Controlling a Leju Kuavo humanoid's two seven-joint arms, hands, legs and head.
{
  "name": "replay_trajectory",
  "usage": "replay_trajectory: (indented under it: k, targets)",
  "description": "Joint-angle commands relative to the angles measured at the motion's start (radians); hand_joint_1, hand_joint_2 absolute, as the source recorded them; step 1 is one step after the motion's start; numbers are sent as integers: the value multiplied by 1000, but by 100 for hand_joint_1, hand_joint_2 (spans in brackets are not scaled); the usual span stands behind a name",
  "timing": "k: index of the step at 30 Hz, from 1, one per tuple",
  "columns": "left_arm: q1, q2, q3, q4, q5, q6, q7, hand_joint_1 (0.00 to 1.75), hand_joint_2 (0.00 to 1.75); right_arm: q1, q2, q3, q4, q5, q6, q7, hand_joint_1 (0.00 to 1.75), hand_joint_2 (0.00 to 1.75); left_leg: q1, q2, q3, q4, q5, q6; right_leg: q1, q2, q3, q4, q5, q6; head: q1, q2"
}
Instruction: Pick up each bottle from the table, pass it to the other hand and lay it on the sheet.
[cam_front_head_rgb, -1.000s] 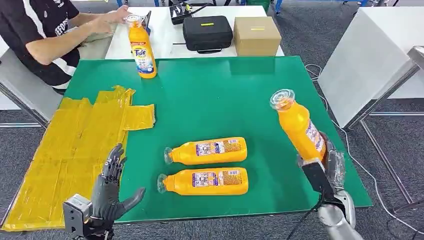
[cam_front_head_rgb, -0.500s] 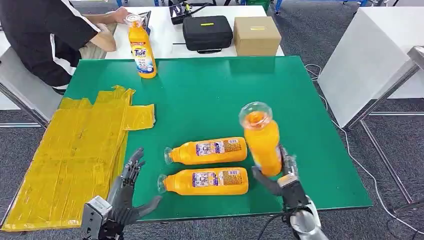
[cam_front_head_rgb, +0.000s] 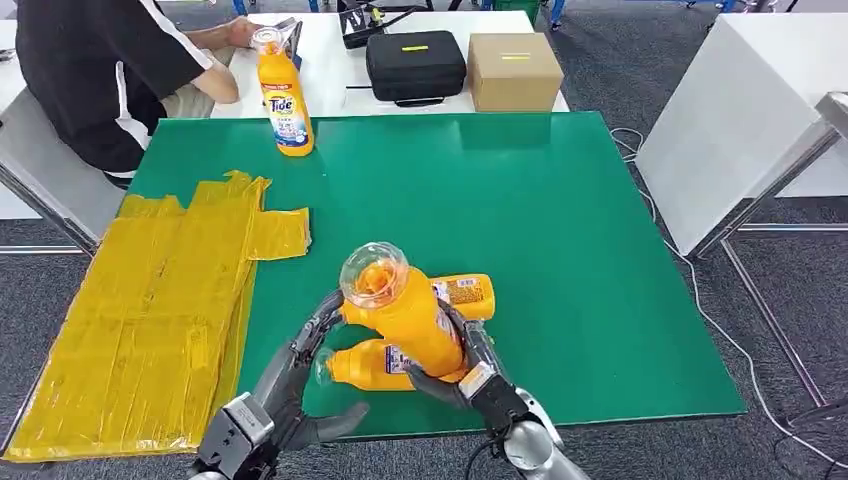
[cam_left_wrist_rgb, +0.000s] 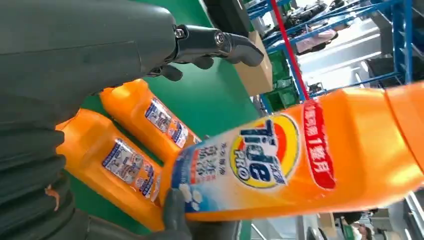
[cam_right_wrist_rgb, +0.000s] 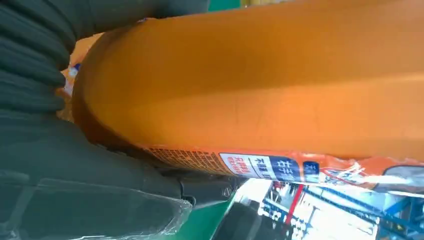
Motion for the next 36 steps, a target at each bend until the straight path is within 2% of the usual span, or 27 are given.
replay_trajectory:
  k: [1,10,17,33,36]
  targets:
    - [-98,-9,-84,38,29,-3,28,0,175,-65,46,74,121,9,29,21,175,175,1,0,1,0,0,-3,0,0,1,-1,0,-1,0,0]
    - [-159,-56,-42,95,99,-25,57,0,175,-78,87,107,189,87,18,49,175,175,1,1,2,-1,0,-2,1,0,1,-1,0,-1,0,0]
    - [-216,-82,-39,157,124,-39,59,0,175,-87,116,193,247,184,10,57,175,175,1,1,2,-1,0,-3,1,0,2,-2,0,-1,0,0]
    - [-220,-86,-36,160,127,-39,58,0,175,-94,121,211,255,201,12,57,175,175,1,0,1,0,-1,-3,1,-1,1,-1,-1,-1,0,0]
    - [-222,-95,-28,165,127,-41,58,0,175,-96,122,223,241,243,-36,50,175,175,1,0,1,0,-1,-3,0,-1,1,-1,-1,-1,0,0]
